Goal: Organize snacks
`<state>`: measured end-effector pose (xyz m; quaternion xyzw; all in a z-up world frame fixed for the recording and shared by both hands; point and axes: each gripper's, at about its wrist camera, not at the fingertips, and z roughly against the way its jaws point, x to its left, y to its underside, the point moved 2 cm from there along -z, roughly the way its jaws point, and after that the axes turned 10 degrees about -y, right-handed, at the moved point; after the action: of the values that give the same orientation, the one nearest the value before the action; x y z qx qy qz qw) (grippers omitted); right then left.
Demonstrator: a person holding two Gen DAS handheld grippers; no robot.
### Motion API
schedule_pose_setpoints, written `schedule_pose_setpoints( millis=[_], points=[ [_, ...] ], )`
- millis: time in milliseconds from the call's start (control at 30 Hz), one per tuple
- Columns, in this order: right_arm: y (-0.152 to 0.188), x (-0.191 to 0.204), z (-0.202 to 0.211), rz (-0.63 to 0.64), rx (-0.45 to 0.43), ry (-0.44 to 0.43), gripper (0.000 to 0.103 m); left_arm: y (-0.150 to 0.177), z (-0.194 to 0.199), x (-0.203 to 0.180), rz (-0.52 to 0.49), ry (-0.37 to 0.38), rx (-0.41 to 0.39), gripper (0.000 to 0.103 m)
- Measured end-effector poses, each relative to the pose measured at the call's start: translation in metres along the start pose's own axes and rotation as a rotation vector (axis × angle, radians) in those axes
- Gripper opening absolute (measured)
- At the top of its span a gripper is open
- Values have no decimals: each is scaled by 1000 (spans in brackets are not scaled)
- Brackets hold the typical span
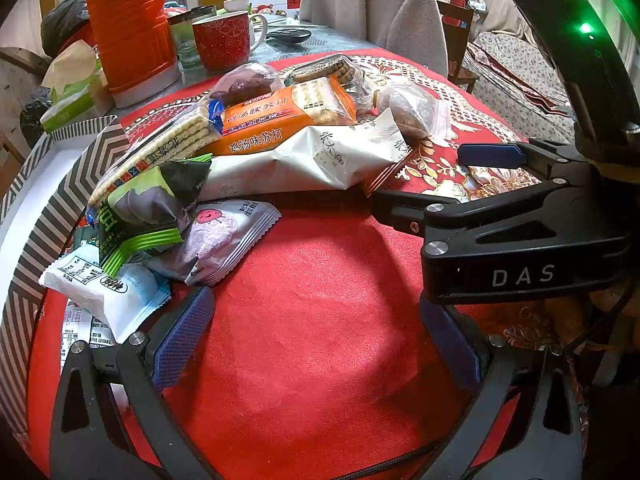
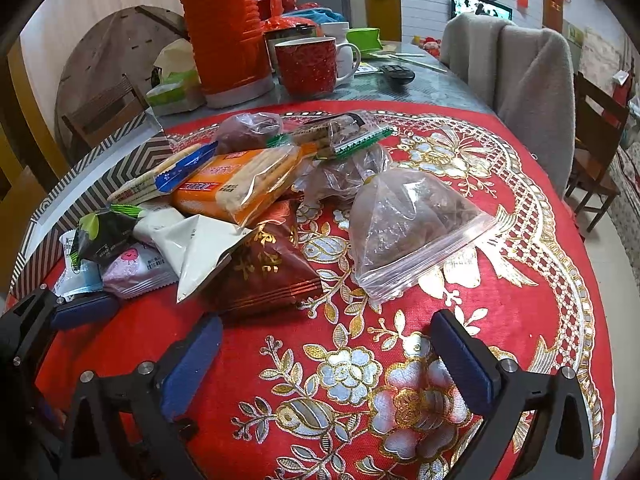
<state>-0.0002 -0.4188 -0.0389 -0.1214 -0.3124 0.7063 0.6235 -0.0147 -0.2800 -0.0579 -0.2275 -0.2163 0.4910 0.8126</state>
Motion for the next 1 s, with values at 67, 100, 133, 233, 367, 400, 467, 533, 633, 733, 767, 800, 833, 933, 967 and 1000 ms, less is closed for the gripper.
schedule_pose_setpoints(
  millis=[67,100,133,233,367,400,467,533,633,733,767,800,833,933,967,1000],
  points=[
    [0,0,0,-1,-1,-2,103,0,0,0,0,0,0,103],
    [0,0,0,-2,-1,-3,103,0,0,0,0,0,0,103],
    [0,0,0,-1,0,-1,103,0,0,0,0,0,0,103],
    [0,0,0,-3,-1,-4,103,0,0,0,0,0,0,103],
    [-1,-3,2,-9,-7,-19,103,0,0,0,0,0,0,103],
    [-1,-3,2,-10,-7,-20,103,0,0,0,0,0,0,103],
    [-1,-4,3,-15,-11,-27,103,0,0,0,0,0,0,103],
    [-1,-5,4,-18,-14,-34,103,0,0,0,0,0,0,103],
    [-1,-6,4,-17,-13,-33,103,0,0,0,0,0,0,103],
    [-1,-6,5,-16,-13,-34,103,0,0,0,0,0,0,103],
    [-1,-6,5,-19,-16,-40,103,0,0,0,0,0,0,103],
    [-1,-7,6,-23,-19,-48,103,0,0,0,0,0,0,103],
    [-1,-8,7,-28,-23,-58,103,0,0,0,0,0,0,103],
    [-2,-9,7,-36,-29,-70,103,0,0,0,1,2,0,103],
    [-2,-9,8,-38,-30,-72,103,0,0,0,0,1,0,103],
    [-1,-10,8,-40,-32,-76,103,0,0,0,0,1,1,103]
  ],
)
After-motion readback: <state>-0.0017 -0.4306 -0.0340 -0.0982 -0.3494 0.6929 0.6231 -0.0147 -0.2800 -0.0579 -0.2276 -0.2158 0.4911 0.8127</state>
